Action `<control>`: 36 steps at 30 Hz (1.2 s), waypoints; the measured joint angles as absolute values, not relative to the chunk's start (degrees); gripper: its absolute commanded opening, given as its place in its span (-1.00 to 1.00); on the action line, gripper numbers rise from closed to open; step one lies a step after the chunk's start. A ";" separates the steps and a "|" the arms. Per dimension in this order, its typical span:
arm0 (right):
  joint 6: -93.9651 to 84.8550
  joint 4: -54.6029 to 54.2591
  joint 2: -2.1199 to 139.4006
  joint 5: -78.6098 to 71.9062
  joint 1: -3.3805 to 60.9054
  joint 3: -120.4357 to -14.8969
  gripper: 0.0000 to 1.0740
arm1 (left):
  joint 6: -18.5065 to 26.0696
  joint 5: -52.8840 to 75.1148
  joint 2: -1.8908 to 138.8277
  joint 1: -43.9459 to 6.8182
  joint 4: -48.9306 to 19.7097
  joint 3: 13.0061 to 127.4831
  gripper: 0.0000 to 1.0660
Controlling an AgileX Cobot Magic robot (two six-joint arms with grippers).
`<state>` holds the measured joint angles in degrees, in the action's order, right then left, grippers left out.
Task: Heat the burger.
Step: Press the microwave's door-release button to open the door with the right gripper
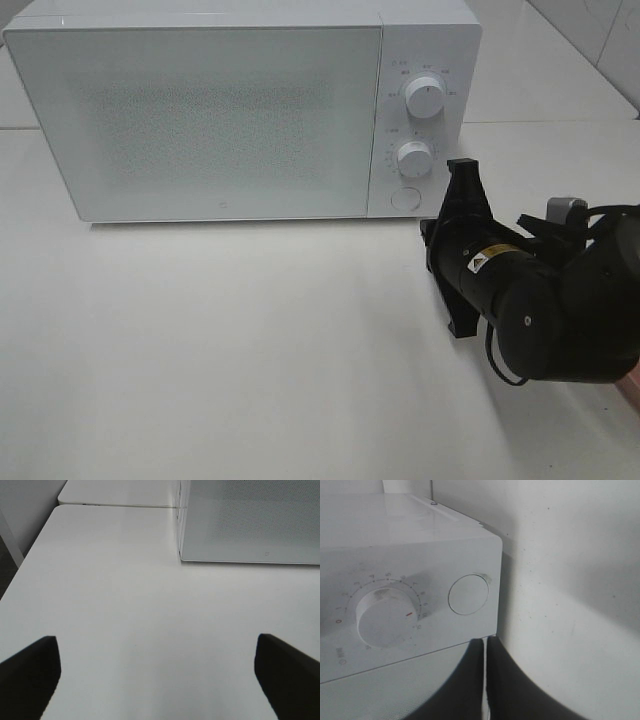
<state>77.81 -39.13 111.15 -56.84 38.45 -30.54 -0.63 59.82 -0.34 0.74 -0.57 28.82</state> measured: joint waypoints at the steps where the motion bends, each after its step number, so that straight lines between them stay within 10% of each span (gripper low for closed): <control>1: 77.81 -38.27 111.50 -56.55 37.53 -31.17 -1.00 | -0.63 59.82 -0.34 0.74 -0.57 28.82 0.83; 36: 78.21 -33.63 123.59 -55.58 32.95 -44.69 -1.00 | -0.63 59.82 -0.34 0.74 -0.57 28.82 0.83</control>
<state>78.21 -33.63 123.59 -55.58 32.95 -44.69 -0.63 59.82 -0.34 0.74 -0.57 28.82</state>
